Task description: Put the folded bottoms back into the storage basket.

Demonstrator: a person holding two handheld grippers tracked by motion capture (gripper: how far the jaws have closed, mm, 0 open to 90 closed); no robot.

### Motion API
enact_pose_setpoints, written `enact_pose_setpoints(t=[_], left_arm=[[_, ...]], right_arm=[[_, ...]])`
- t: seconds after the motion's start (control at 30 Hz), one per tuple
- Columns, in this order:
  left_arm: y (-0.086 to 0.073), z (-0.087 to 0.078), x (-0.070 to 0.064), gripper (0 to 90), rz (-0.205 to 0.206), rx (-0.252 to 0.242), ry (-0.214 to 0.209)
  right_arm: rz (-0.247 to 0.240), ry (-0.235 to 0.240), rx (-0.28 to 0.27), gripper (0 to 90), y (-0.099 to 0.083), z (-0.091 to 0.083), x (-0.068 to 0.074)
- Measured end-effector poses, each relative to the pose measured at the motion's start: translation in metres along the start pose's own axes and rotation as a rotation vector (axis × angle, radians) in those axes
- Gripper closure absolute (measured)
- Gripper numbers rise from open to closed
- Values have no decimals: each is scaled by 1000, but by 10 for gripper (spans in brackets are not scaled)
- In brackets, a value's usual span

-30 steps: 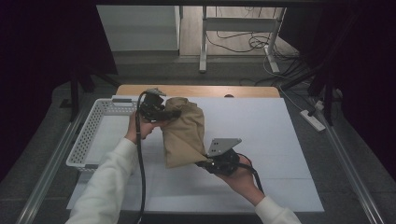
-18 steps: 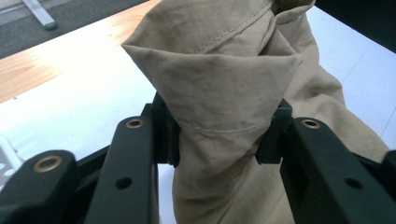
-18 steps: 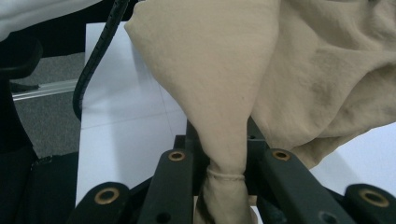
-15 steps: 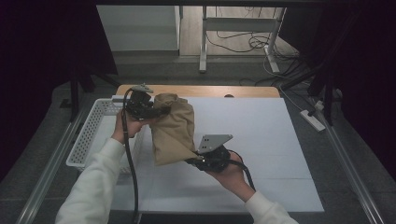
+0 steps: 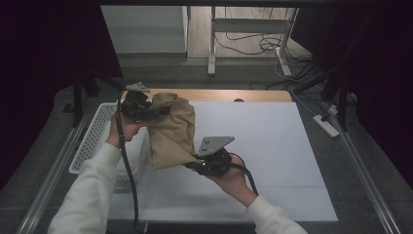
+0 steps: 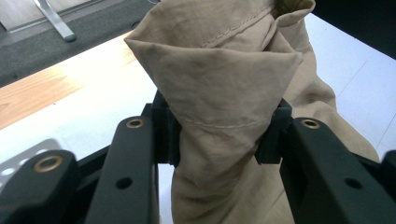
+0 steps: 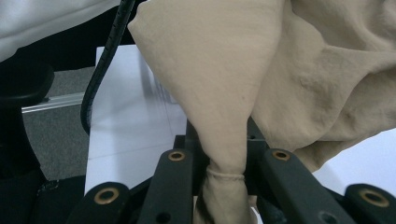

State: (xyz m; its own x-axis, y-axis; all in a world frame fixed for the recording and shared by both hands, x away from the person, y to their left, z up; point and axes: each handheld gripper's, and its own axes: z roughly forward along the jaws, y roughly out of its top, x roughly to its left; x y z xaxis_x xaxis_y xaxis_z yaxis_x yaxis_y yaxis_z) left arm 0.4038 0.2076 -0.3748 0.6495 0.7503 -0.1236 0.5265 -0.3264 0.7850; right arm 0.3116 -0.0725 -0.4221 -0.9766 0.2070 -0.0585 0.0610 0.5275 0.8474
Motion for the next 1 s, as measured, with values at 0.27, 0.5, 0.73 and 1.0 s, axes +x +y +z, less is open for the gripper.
enact_pose_setpoints(t=[0.27,0.5,0.73,1.0], left_arm=[[-7,-18,12,599,-17,-10,26],[-12,-31,21,598,-18,-11,46],[-20,-46,33,598,-41,-13,73],[-29,-58,49,598,-68,-15,98]], right_arm=[[-14,22,-1,787,13,18,2],[-17,38,-2,787,21,32,4],[-22,54,-9,787,33,48,6],[-27,72,-16,787,44,66,7]])
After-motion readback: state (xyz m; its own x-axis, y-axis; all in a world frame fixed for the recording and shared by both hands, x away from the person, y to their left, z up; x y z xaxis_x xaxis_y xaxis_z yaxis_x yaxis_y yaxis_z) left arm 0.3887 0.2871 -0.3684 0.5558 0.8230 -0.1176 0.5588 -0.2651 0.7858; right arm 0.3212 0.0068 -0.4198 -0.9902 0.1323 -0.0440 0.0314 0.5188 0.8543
